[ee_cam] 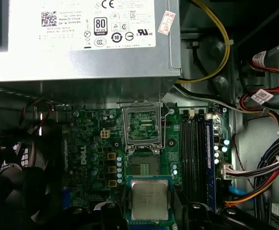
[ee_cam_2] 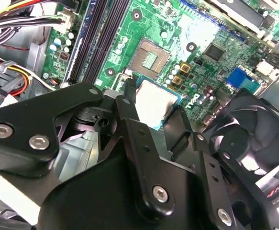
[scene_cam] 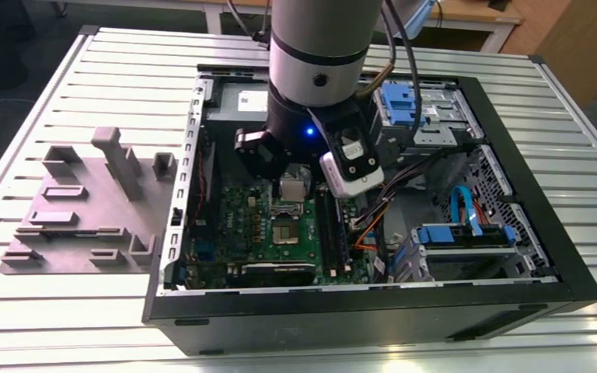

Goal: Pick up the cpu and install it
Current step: 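Pick up the cpu and move it towards the insertion slot, then place the cpu into insertion slot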

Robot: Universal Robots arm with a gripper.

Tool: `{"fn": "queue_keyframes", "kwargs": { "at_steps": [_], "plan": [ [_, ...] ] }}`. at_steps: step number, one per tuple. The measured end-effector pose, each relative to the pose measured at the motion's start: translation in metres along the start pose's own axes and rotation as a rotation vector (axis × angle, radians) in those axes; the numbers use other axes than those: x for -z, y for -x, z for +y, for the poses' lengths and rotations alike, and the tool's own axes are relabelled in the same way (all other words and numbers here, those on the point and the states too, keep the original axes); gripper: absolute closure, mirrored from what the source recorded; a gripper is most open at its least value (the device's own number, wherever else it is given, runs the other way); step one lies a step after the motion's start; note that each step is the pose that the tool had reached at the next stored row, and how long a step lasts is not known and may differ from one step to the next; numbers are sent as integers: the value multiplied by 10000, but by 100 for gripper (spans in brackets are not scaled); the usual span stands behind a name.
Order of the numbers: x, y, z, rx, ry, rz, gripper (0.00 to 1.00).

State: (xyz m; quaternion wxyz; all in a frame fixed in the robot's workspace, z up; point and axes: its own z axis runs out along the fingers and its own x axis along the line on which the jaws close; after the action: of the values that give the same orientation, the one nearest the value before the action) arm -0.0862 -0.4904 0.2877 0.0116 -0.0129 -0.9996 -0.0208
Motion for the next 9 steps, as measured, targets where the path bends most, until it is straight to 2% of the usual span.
{"fn": "queue_keyframes", "kwargs": {
  "at_steps": [6,9],
  "plan": [
    [-38,1,-2,0,0,0,53],
    [-39,1,-2,0,0,0,53]
  ]
}}
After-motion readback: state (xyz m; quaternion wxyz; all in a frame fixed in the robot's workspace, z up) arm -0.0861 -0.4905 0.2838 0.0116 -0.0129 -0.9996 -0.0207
